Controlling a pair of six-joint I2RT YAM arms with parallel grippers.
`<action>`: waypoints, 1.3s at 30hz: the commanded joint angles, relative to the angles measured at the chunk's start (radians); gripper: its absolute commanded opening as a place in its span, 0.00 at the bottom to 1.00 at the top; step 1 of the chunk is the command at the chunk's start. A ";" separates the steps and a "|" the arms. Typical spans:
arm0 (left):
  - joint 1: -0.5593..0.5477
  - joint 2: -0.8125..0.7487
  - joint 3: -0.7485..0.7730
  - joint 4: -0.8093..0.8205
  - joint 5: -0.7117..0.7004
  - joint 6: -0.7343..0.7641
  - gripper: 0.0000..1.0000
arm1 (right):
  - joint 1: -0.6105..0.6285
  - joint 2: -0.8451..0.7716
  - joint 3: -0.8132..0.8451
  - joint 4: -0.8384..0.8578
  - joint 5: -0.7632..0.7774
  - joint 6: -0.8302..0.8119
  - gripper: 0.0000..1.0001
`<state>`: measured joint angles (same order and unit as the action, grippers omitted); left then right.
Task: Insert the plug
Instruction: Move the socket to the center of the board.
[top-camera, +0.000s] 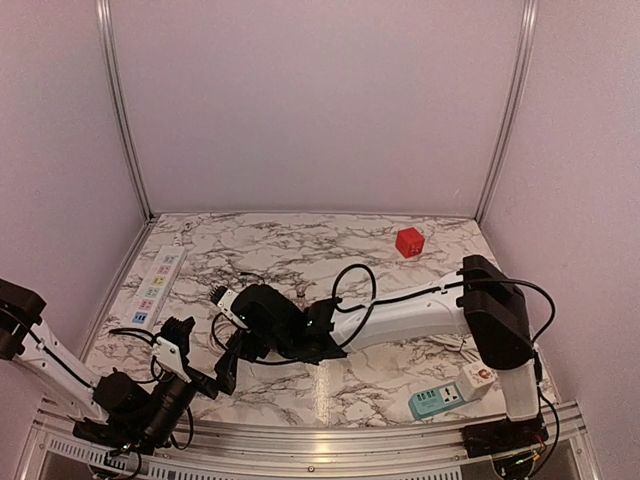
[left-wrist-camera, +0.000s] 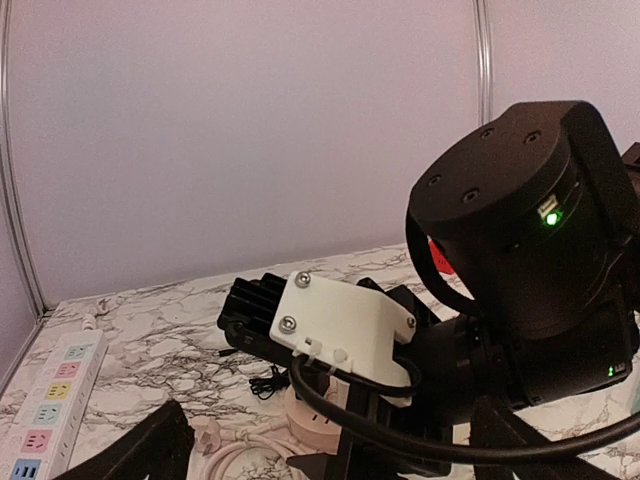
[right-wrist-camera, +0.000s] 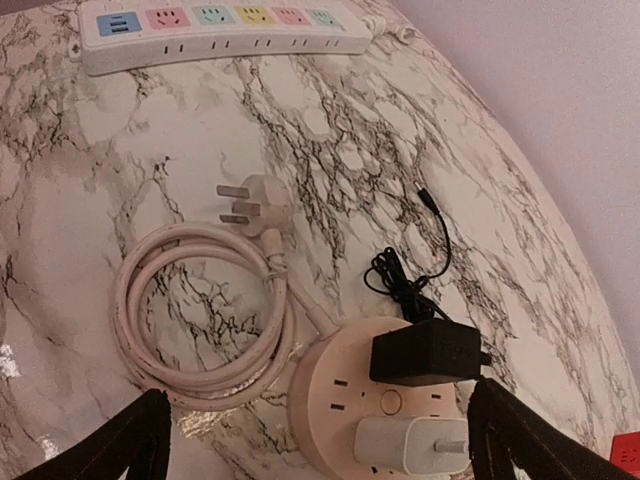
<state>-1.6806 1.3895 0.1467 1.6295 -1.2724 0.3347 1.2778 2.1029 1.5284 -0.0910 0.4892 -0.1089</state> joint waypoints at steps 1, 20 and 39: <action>0.017 -0.107 -0.065 0.130 0.007 -0.071 0.99 | -0.061 0.124 0.163 -0.010 0.022 -0.048 0.98; 0.038 -0.255 -0.144 0.082 0.000 -0.177 0.99 | -0.216 0.216 0.080 -0.088 0.175 0.061 0.95; 0.051 -0.247 -0.133 0.038 0.018 -0.208 0.99 | -0.336 0.088 -0.082 -0.183 0.150 0.176 0.94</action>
<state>-1.6356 1.1519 0.0078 1.6302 -1.2613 0.1360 0.9443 2.1651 1.4651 -0.0990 0.6899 -0.0349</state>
